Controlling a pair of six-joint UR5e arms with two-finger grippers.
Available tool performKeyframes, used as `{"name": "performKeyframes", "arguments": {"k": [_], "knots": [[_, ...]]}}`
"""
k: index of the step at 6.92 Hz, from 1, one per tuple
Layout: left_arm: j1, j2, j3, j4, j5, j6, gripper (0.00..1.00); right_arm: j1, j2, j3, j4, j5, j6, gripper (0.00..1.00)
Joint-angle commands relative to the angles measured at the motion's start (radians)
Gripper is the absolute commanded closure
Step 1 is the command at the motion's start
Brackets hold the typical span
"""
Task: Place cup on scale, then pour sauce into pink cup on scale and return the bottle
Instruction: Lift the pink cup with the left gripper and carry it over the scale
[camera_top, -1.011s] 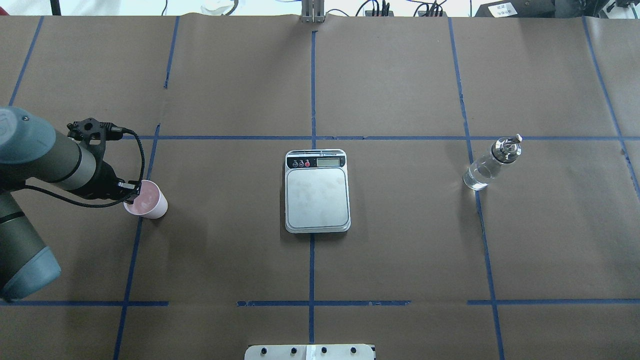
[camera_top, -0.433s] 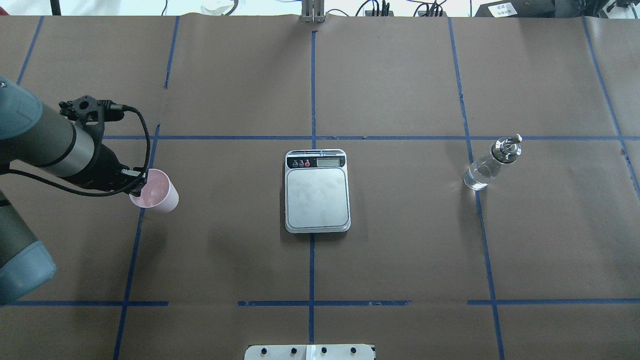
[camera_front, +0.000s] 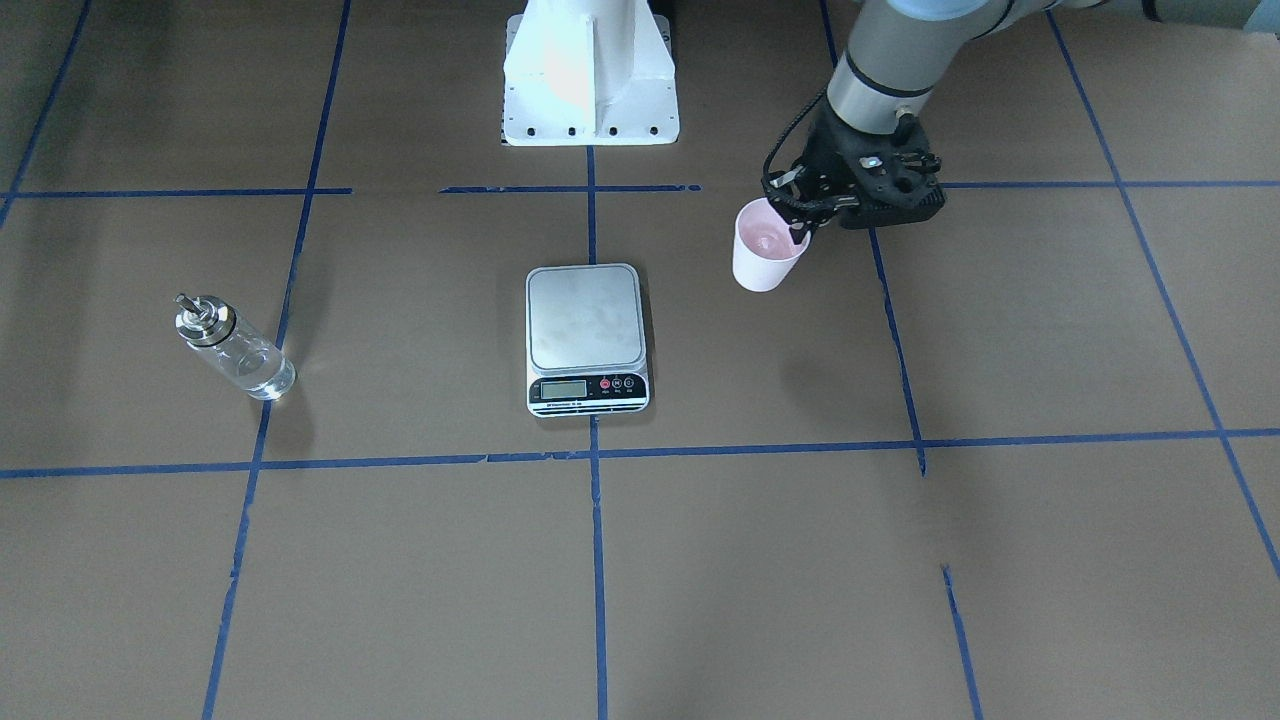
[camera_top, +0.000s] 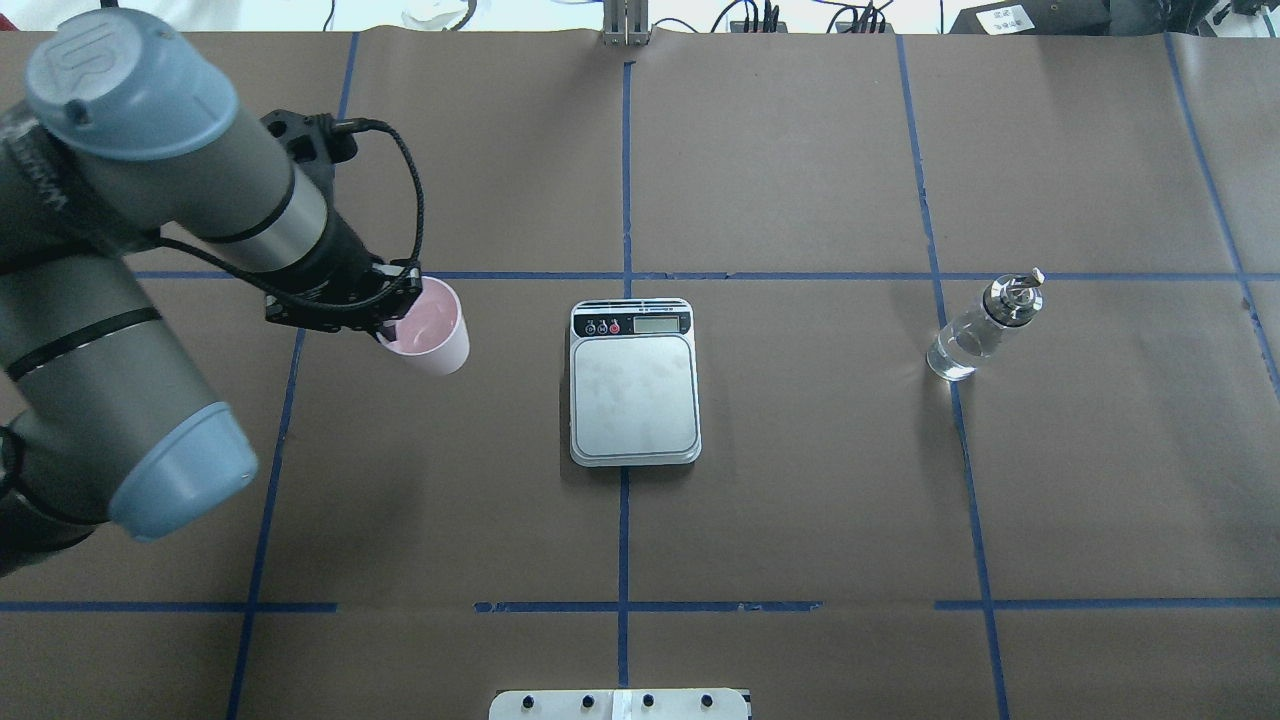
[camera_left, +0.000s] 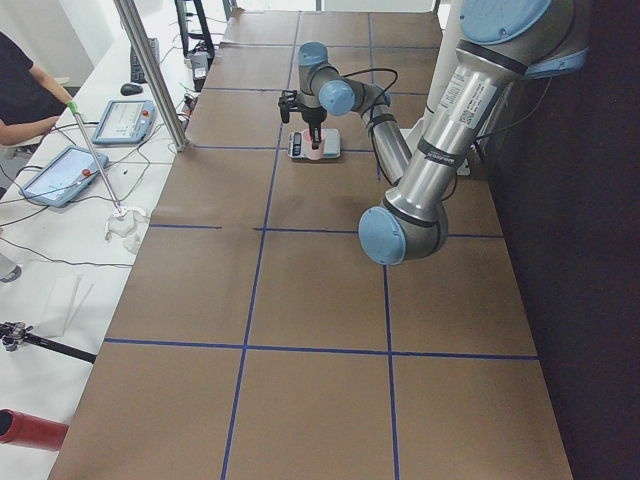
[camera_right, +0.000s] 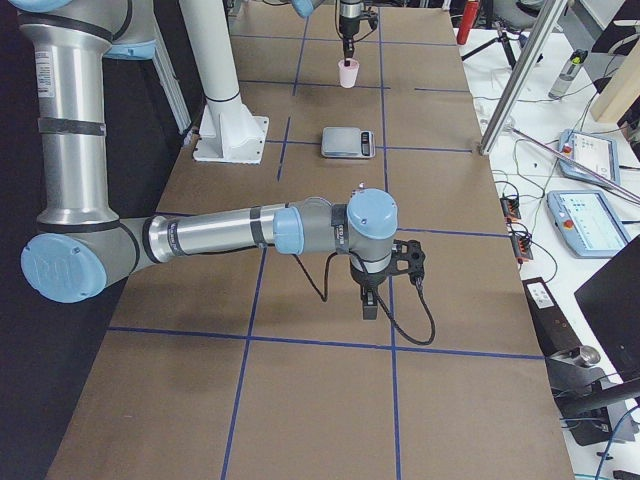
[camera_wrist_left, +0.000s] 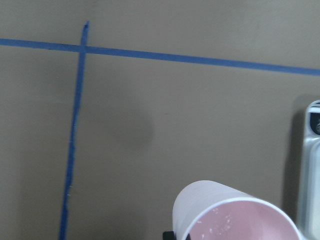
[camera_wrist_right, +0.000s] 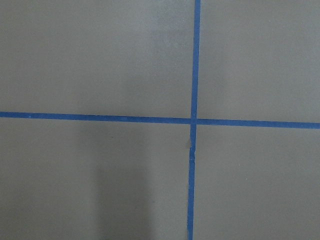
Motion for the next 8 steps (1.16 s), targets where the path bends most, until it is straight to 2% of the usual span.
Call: {"name": "performKeyframes", "arguments": {"k": [1, 2, 4, 5, 6, 8], "knots": [[0.063, -0.149, 0.158, -0.054, -0.015, -0.179, 1.00, 0.000, 0.004, 0.009, 0.000, 0.001, -0.001, 0.00], [0.112, -0.175, 0.201, -0.096, -0.010, -0.245, 1.00, 0.000, 0.004, 0.009, 0.000, 0.001, -0.001, 0.00], [0.155, -0.293, 0.371, -0.166, 0.046, -0.322, 1.00, -0.002, 0.006, 0.010, 0.000, 0.001, -0.001, 0.00], [0.157, -0.307, 0.442, -0.240, 0.048, -0.337, 1.00, -0.002, 0.009, 0.010, -0.001, -0.001, -0.001, 0.00], [0.159, -0.303, 0.473, -0.262, 0.051, -0.334, 1.00, -0.002, 0.009, 0.009, -0.001, 0.001, -0.001, 0.00], [0.157, -0.297, 0.467, -0.258, 0.063, -0.331, 1.00, -0.002, 0.010, 0.010, -0.001, 0.006, -0.001, 0.00]]}}
